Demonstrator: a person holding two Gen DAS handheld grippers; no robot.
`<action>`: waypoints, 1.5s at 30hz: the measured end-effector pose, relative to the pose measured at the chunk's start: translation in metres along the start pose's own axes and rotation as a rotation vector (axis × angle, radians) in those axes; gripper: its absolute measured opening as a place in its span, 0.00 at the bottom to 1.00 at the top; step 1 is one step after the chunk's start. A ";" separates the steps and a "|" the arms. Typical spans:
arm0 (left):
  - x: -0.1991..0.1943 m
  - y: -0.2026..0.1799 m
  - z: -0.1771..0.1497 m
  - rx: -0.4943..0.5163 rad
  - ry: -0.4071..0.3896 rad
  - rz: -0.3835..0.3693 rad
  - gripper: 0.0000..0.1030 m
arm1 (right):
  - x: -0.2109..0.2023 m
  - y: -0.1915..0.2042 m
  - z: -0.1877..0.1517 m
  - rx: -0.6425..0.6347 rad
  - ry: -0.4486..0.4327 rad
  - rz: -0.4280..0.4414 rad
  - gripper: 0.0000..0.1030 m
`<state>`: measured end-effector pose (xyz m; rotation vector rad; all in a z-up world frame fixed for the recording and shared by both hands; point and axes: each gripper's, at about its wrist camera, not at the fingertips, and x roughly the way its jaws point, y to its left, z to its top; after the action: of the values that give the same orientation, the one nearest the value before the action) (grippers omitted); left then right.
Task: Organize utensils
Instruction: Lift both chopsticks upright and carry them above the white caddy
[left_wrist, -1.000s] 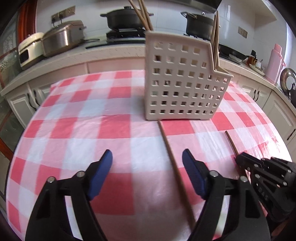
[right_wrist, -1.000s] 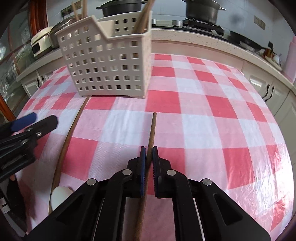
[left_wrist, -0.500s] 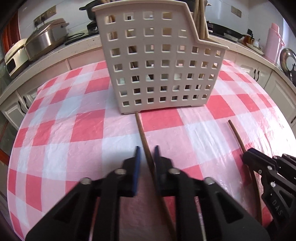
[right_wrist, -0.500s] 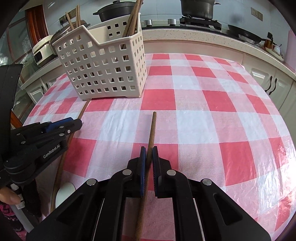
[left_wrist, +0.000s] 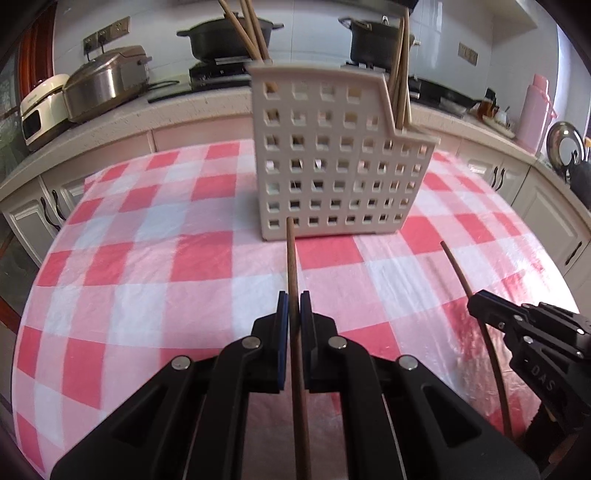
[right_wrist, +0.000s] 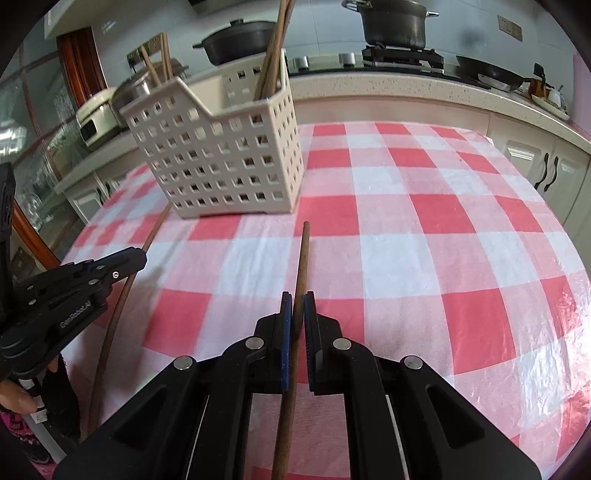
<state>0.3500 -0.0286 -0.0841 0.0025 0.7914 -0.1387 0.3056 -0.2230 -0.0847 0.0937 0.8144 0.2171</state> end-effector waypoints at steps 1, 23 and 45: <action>-0.006 0.002 0.001 -0.005 -0.011 -0.003 0.06 | -0.004 0.002 0.002 -0.003 -0.011 0.001 0.07; -0.140 0.006 -0.007 0.000 -0.266 -0.024 0.06 | -0.104 0.053 0.017 -0.102 -0.234 0.036 0.06; -0.204 0.001 -0.028 0.012 -0.391 -0.020 0.06 | -0.158 0.076 0.006 -0.155 -0.352 0.025 0.06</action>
<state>0.1887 -0.0014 0.0412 -0.0205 0.4005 -0.1566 0.1935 -0.1851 0.0441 -0.0050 0.4447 0.2776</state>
